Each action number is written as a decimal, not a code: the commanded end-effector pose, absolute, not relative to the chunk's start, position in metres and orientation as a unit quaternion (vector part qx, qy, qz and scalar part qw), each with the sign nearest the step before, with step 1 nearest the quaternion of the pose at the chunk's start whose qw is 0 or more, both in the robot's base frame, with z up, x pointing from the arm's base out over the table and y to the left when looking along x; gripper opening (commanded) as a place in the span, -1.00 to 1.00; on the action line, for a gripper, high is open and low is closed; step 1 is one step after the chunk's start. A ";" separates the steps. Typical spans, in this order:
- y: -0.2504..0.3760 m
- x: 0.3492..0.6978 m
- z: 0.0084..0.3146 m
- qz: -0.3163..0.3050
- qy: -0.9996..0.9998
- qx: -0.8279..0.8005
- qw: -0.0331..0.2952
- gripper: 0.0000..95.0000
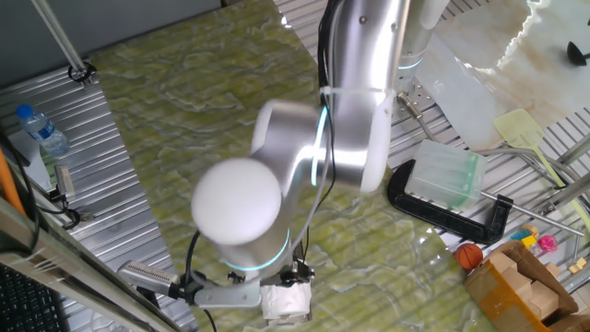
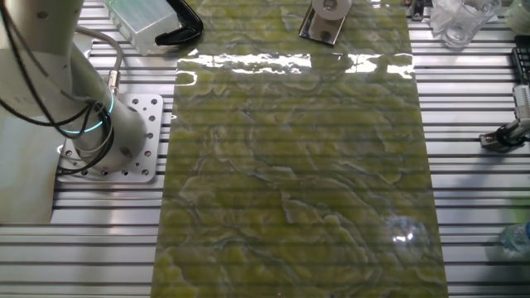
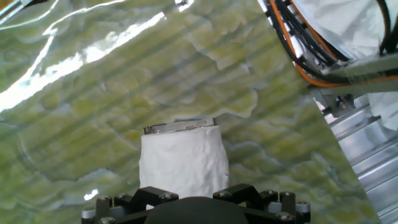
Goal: Take the roll of paper down from the shelf
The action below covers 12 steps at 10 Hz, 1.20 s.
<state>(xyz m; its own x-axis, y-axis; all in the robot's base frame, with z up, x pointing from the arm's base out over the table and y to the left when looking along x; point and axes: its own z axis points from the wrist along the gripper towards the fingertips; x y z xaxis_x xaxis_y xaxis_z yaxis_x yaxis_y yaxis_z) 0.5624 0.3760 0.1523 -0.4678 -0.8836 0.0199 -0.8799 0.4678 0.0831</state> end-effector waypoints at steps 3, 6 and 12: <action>0.373 0.560 0.153 -0.023 -0.866 0.500 0.012 1.00; 0.373 0.560 0.153 -0.026 -0.860 0.509 0.006 1.00; 0.373 0.543 0.153 -0.058 -0.844 0.534 0.000 1.00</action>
